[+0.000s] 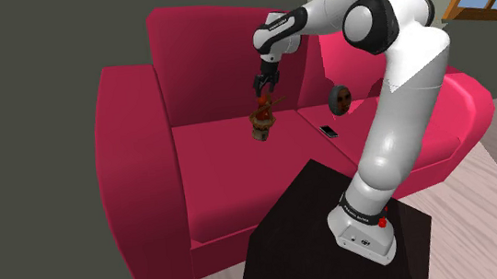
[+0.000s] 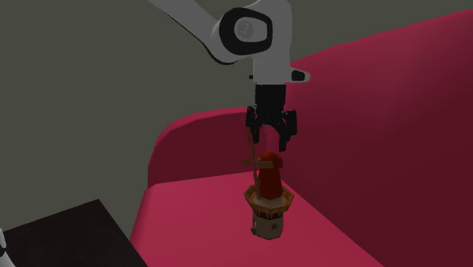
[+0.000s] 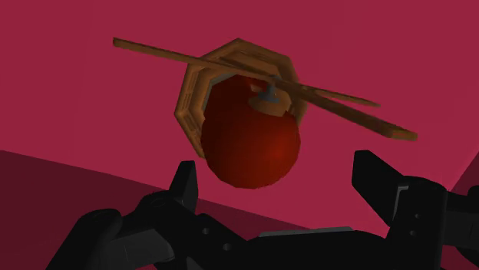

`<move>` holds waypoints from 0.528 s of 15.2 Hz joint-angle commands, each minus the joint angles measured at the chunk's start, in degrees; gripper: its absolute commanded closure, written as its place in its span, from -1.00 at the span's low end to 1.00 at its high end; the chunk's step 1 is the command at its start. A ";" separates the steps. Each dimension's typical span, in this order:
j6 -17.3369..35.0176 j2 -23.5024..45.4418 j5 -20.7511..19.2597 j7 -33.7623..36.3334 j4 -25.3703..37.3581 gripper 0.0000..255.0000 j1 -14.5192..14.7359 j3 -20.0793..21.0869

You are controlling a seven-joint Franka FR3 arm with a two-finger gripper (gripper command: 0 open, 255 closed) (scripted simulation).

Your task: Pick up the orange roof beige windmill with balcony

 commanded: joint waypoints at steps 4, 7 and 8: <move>2.08 3.76 1.92 -1.85 1.41 -1.00 -1.02 0.21; 4.04 4.90 2.49 -2.26 0.51 -1.00 -1.16 0.41; 5.06 5.53 2.81 -2.49 0.09 -1.00 -1.24 0.53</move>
